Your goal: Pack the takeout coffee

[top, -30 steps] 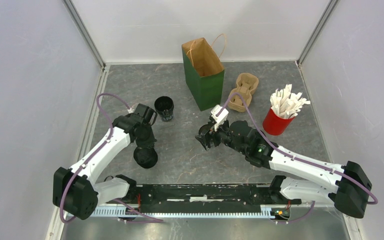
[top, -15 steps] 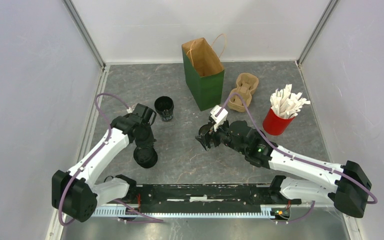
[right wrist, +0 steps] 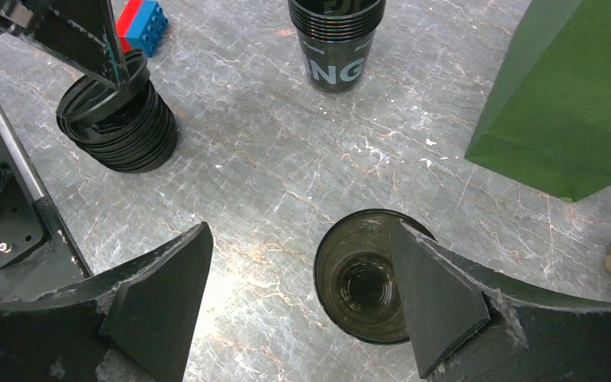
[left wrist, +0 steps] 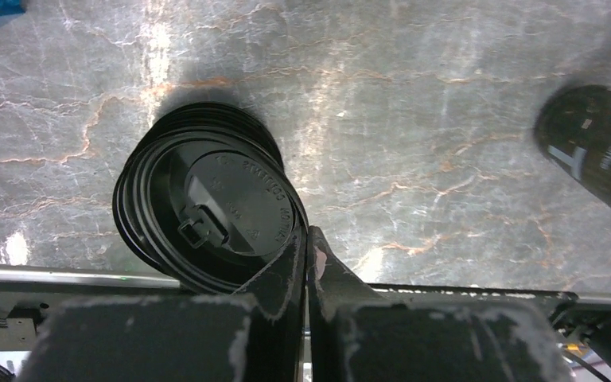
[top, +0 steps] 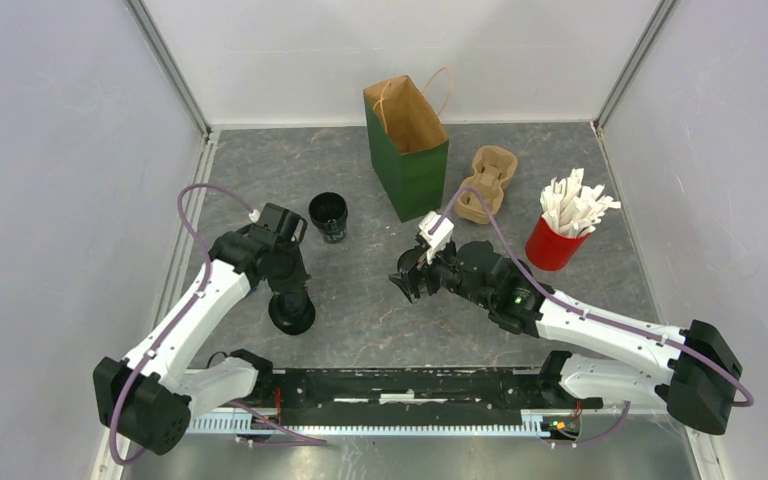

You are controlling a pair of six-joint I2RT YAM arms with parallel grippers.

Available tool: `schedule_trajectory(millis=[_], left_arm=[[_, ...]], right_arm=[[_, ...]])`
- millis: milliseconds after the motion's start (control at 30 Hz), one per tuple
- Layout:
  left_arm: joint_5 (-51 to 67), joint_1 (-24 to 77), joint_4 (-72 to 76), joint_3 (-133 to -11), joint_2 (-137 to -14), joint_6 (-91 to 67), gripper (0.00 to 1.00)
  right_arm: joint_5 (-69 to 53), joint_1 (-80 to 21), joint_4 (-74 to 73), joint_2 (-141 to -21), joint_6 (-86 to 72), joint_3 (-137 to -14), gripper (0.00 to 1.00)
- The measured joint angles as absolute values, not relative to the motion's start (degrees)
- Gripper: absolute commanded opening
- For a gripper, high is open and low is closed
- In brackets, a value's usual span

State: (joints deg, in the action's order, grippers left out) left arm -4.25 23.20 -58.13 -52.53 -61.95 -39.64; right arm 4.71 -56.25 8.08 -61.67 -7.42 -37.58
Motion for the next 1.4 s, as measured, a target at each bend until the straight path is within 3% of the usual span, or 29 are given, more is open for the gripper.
schedule_trajectory(millis=[300, 567, 833, 1033, 1400], left_arm=[[-0.03, 23.2, -61.21, -60.1, -56.99, -39.66, 0.02], [15.9, 23.2, -54.37, -61.54, -51.51, -40.66, 0.02], [35.94, 23.22, -30.59, -56.62, -46.98, -50.19, 0.02], [45.3, 23.29, -10.46, -48.16, -45.87, -61.04, 0.02], [50.11, 24.53, -0.51, -45.95, -47.22, -64.71, 0.02]], right_arm=[[1.78, -56.25, 8.95, -61.65, -7.51, -37.58, 0.93], [-7.55, -56.25, 21.39, -57.19, -6.59, -31.88, 0.98], [-13.39, -56.25, 43.22, -49.45, 0.36, -17.87, 0.98], [-14.09, -56.25, 55.11, -49.23, 4.32, -15.88, 0.98], [-13.87, -57.28, 60.8, -54.54, 4.12, -18.55, 0.98]])
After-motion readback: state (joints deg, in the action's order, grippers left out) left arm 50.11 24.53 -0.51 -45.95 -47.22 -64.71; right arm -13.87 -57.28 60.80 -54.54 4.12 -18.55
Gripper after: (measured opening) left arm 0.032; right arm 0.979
